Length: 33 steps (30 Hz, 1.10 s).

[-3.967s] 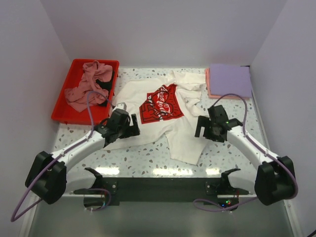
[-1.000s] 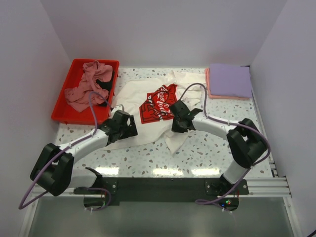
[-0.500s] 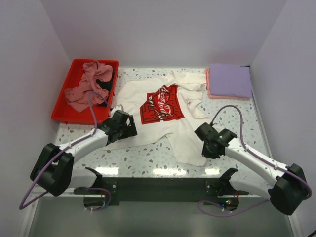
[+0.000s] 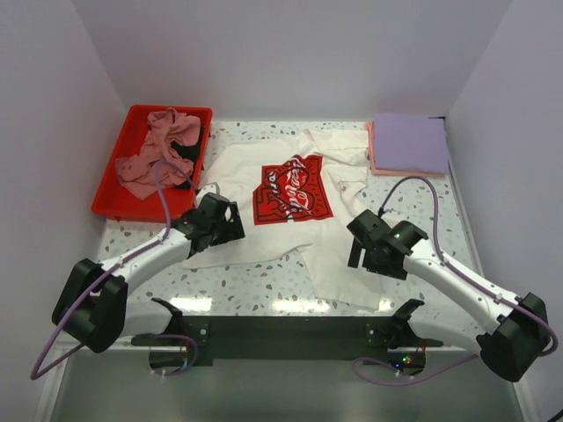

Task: Fold and stack the t-shirts
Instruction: Flatten the tshirt out

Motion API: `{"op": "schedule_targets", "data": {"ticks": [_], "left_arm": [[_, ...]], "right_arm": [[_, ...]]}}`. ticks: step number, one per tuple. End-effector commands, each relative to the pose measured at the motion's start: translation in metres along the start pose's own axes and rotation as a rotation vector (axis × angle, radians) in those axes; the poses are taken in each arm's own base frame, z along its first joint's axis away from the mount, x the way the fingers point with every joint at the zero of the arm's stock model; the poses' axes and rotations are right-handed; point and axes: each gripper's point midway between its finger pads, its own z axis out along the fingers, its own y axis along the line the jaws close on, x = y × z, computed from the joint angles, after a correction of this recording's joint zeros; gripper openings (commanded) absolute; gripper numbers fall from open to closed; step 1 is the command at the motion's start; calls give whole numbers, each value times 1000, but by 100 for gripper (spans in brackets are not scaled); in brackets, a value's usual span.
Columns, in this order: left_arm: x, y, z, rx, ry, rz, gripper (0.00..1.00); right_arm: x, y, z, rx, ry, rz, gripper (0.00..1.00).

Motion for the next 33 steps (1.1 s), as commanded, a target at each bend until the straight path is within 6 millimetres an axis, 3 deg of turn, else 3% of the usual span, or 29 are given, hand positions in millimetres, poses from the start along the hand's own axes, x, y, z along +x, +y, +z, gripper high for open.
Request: {"op": "schedule_targets", "data": {"ticks": [1,5,7,10,13,16,21,23,25,33], "left_arm": [[-35,-22,-8,59,-89,-28,100],[-47,-40,2,97,-93,-25,100],[-52,-45,7,100,-103,-27,100],[-45,-48,21,92,-66,-26,100],[-33,-42,28,69,-29,-23,100],[-20,-31,31,44,-9,-27,100],[4,-10,35,-17,34,-26,100],[10,-1,35,-48,45,-23,100],[13,3,33,-64,51,-30,100],[24,14,20,-78,74,-35,100]], "right_arm": [[-43,32,-12,-98,-142,-66,99],[-64,106,3,-285,-166,-135,99],[-66,129,11,-328,-152,-198,99],[-57,159,33,-348,-66,-260,99],[-28,178,49,-436,45,-298,99],[-11,163,64,-372,79,-319,99],[10,112,86,-186,110,-306,99],[22,82,88,-81,147,-298,99],[31,66,83,-35,183,-271,99],[72,49,66,-87,323,-229,99]]}}
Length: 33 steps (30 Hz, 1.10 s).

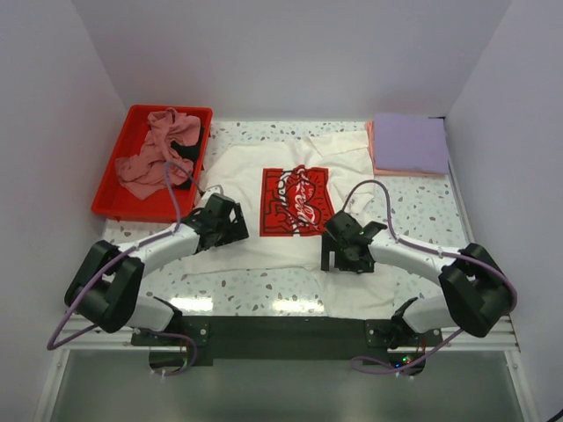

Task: Fold and stack the t-shirts
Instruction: Flatten the tshirt out

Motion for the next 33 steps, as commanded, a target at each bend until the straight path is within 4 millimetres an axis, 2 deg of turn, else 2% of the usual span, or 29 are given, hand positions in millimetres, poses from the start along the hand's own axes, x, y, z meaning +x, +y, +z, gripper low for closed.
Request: {"op": "schedule_targets", "data": {"ticks": [1,4,7,10,14,15,17,18,20,21,23,24,26,27,29,30,31,32,33], "left_arm": [[21,23,-8,-64,58,-16,100],[41,28,-17,-45,111,-48,100],[72,44,-26,-70,186,-97,100],[92,57,-36,-101,227,-143,100],[105,65,-49,-116,254,-183,100],[104,65,-52,-124,240,-176,100],[92,64,-59,-134,193,-186,100],[83,70,-64,-159,152,-185,100],[58,60,-73,-131,81,-181,100],[38,50,-80,-97,22,-186,100],[16,36,-83,-49,-44,-163,100],[-1,29,-88,-34,-90,-168,100],[-19,16,-86,-12,-132,-141,100],[-32,6,-90,9,-159,-141,100],[-44,-8,-82,28,-174,-100,100],[-54,-17,-82,43,-187,-98,100],[-58,-21,-79,48,-191,-84,100],[-62,-28,-71,51,-196,-75,100],[-68,-34,-69,62,-205,-74,100]], "right_arm": [[72,-36,-3,108,260,18,99],[78,-39,-9,104,270,23,99],[80,-39,-17,92,270,31,99],[78,-37,-25,71,261,21,99],[66,-25,-34,-13,219,-33,99],[57,-19,-38,-42,184,-42,99],[44,-12,-45,-74,139,-72,99],[29,-5,-52,-94,90,-77,99],[5,0,-63,-98,-6,-86,99],[-19,5,-75,-95,-89,-84,99],[-47,5,-86,-63,-186,-64,99],[-69,14,-98,-86,-260,-46,99],[-99,19,-103,-89,-346,-27,99],[-125,32,-115,-144,-418,1,99],[-151,38,-109,-192,-419,45,99],[-175,48,-115,-255,-451,75,99],[-194,39,-110,-268,-446,135,99],[-199,45,-91,-270,-387,136,99],[-224,50,-101,-277,-429,130,99]]}}
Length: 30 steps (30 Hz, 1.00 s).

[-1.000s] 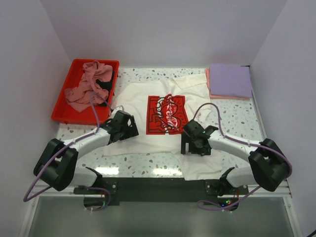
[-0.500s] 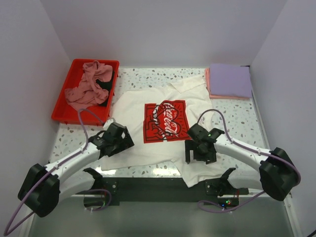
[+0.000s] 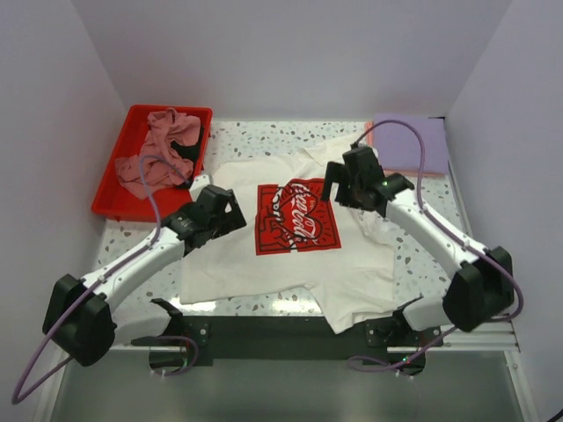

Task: Fold and stack the t-shirts
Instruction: Flatten the tshirt out

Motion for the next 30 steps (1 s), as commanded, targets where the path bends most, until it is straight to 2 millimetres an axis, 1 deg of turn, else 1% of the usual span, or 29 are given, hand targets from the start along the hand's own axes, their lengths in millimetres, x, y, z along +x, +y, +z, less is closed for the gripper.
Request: {"op": "schedule_targets", "data": {"ticks": [1,2,3,4,5,6,7,8,9,10,11,12,13,14,15,16,17,19,20,22,23,27,30], "left_arm": [[-31,-30,12,55,-88,46,100],[-32,-37,20,68,-89,50,100],[-34,-42,24,79,-92,55,100],[-35,-48,27,94,-87,63,100],[-33,-52,35,98,-80,71,100],[-34,-54,38,100,-79,74,100],[-34,-57,41,108,-75,80,100],[-30,-57,48,98,-63,92,100],[-31,-57,51,97,-63,93,100],[-30,-57,54,93,-60,98,100],[-27,-57,60,90,-53,104,100],[-25,-56,64,89,-47,108,100],[-22,-56,67,94,-35,117,100],[-17,-55,72,88,-15,121,100],[-16,-54,75,83,-9,123,100],[-12,-51,78,73,2,127,100],[-8,-48,81,61,16,129,100],[-4,-43,85,44,28,133,100],[-2,-40,87,39,35,131,100],[3,-36,88,28,45,133,100],[4,-34,88,22,49,133,100],[9,-23,88,-5,56,138,100],[12,-18,88,-17,62,136,100]], "right_arm": [[-65,21,30,-60,-95,-13,99],[-75,17,42,-13,-111,-20,99],[-92,23,58,-2,-113,-24,99],[-102,18,72,16,-112,-20,99],[-112,15,82,32,-115,-13,99],[-120,18,104,36,-94,-3,99],[-130,12,115,36,-93,16,99],[-136,11,125,28,-91,19,99],[-150,15,132,14,-107,30,99],[-145,8,156,16,-71,33,99],[-147,6,167,21,-71,14,99],[-161,9,171,14,-99,10,99],[-154,-2,194,47,-74,4,99],[-159,-6,205,55,-72,-3,99],[-169,-2,201,45,-94,-8,99],[-169,-6,209,52,-90,-8,99],[-165,-10,221,62,-77,-11,99],[-171,-14,231,60,-97,-7,99],[-166,-15,241,55,-85,-7,99],[-167,-15,249,44,-92,7,99],[-161,-17,258,40,-76,14,99],[-156,-13,269,8,-72,42,99],[-163,-7,275,-22,-114,78,99]]}}
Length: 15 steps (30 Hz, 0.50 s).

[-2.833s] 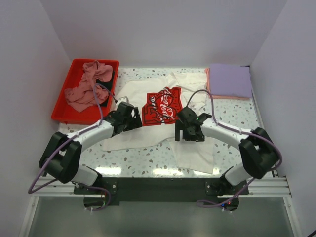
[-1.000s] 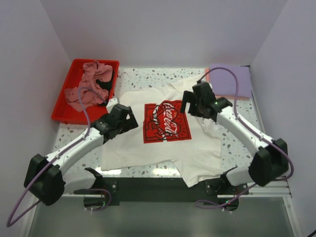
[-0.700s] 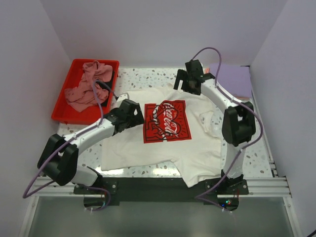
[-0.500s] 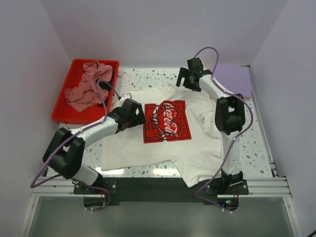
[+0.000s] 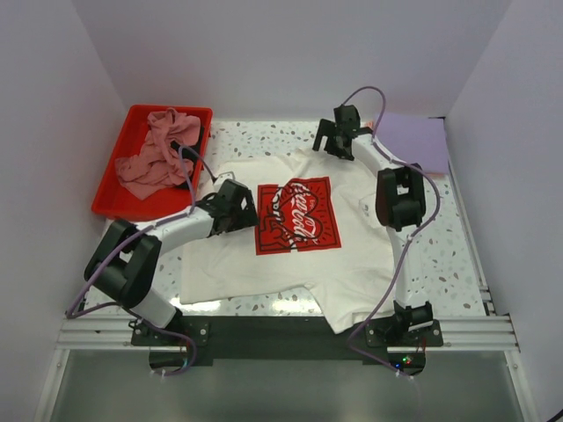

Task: Fold and stack the t-shirts
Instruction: Flatten the tshirt out

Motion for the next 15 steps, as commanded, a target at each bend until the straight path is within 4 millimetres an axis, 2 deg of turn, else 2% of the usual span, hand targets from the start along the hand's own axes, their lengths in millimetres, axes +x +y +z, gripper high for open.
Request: {"op": "schedule_targets", "data": {"ticks": [1,2,5,6,8,9,10,11,15], "left_arm": [[-5,4,-1,-2,-30,-10,100],[-5,5,-1,-3,-28,-10,100],[4,10,0,-15,-12,-10,100],[7,14,1,-23,-4,-10,100],[12,16,2,-31,8,-14,100],[15,18,3,-33,15,-15,100],[16,18,3,-34,18,-16,100],[19,20,4,-39,24,-14,100],[21,21,4,-42,33,-10,100]], "right_arm": [[-18,17,12,-82,-75,75,99],[-26,22,14,-104,-106,96,99],[-35,34,20,-157,-142,205,99],[-47,41,20,-190,-189,235,99],[-53,53,23,-253,-201,314,99],[-63,60,24,-292,-236,345,99],[-58,62,30,-308,-217,395,99],[-74,74,27,-368,-264,411,99],[-87,97,34,-479,-285,480,99]]}}
